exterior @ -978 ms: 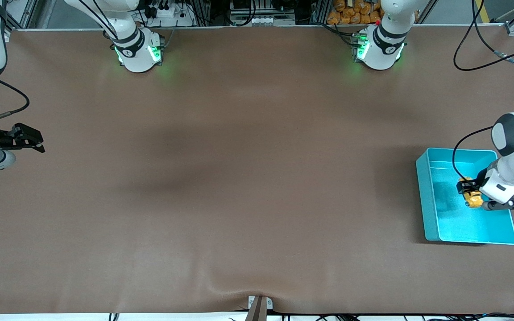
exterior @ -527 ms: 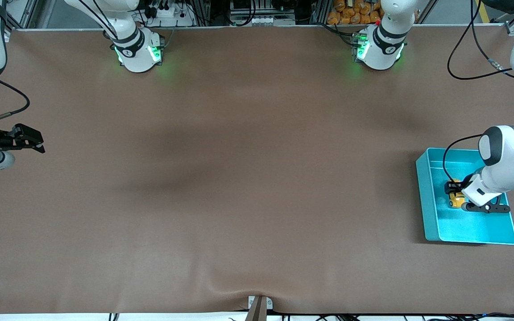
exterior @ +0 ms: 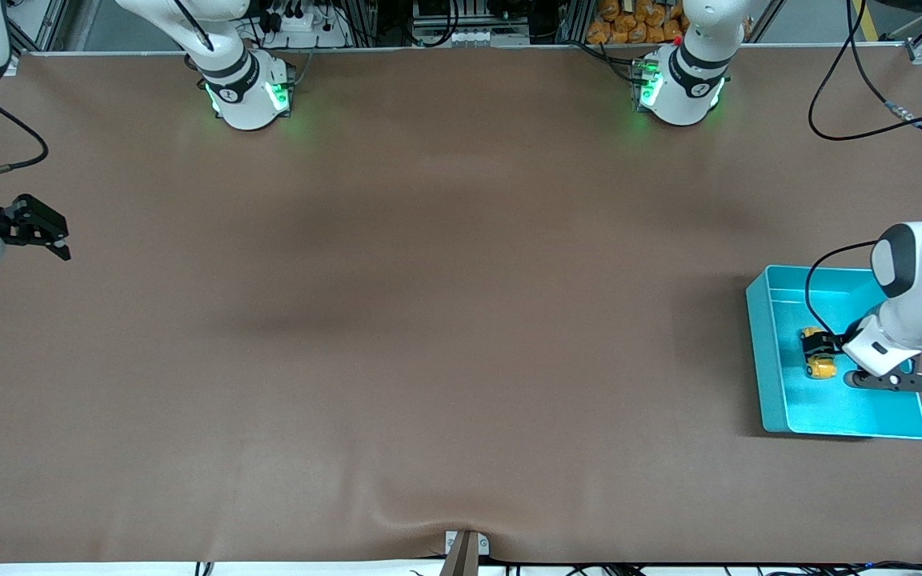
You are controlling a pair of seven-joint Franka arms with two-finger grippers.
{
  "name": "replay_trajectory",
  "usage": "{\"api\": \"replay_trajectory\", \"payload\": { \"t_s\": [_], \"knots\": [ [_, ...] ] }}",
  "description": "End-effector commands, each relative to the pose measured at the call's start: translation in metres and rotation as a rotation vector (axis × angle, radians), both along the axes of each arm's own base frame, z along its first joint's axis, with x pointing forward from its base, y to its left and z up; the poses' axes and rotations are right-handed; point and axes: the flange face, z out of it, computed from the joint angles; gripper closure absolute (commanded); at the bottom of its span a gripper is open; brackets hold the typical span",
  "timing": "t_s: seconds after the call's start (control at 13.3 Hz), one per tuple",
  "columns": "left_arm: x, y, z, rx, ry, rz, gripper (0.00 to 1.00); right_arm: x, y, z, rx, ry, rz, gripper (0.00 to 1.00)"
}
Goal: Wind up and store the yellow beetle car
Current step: 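Lower the car onto the bin floor and open the left gripper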
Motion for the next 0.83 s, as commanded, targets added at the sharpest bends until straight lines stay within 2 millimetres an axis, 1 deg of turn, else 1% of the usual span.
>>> {"api": "replay_trajectory", "payload": {
  "t_s": [0.0, 0.08, 0.15, 0.23, 0.3, 0.38, 0.53, 0.6, 0.68, 0.75],
  "knots": [
    [0.000, -0.013, 0.050, -0.010, -0.051, 0.027, 0.00, -0.006, 0.004, 0.000, -0.021, 0.003, 0.009, 0.00],
    [-0.002, -0.015, 0.067, -0.015, -0.053, 0.042, 0.00, -0.009, 0.008, 0.001, -0.014, 0.014, -0.029, 0.00],
    [-0.006, -0.023, 0.082, -0.005, -0.032, 0.036, 0.00, -0.011, 0.014, 0.002, -0.012, 0.021, -0.053, 0.00],
    [-0.008, -0.037, 0.100, -0.010, -0.017, 0.033, 0.00, -0.014, 0.020, 0.003, -0.011, 0.026, -0.057, 0.00],
    [-0.011, -0.043, 0.121, -0.028, -0.025, 0.051, 0.00, -0.015, 0.021, 0.003, -0.005, 0.035, -0.060, 0.00],
    [-0.014, -0.045, 0.141, -0.048, -0.040, 0.074, 0.00, -0.017, 0.021, 0.004, -0.001, 0.040, -0.060, 0.00],
    [-0.022, -0.056, 0.168, -0.061, -0.035, 0.088, 0.00, -0.019, 0.020, 0.003, 0.010, 0.060, -0.080, 0.00],
    [-0.025, -0.066, 0.179, -0.057, -0.027, 0.077, 0.00, -0.023, 0.020, 0.007, 0.027, 0.061, -0.108, 0.00],
    [-0.030, -0.071, 0.189, -0.056, -0.014, 0.080, 0.00, -0.024, 0.020, 0.009, 0.029, 0.059, -0.142, 0.00],
    [-0.032, -0.077, 0.206, -0.069, -0.013, 0.085, 0.00, -0.026, 0.021, 0.007, 0.029, 0.071, -0.166, 0.00]
  ]
}}
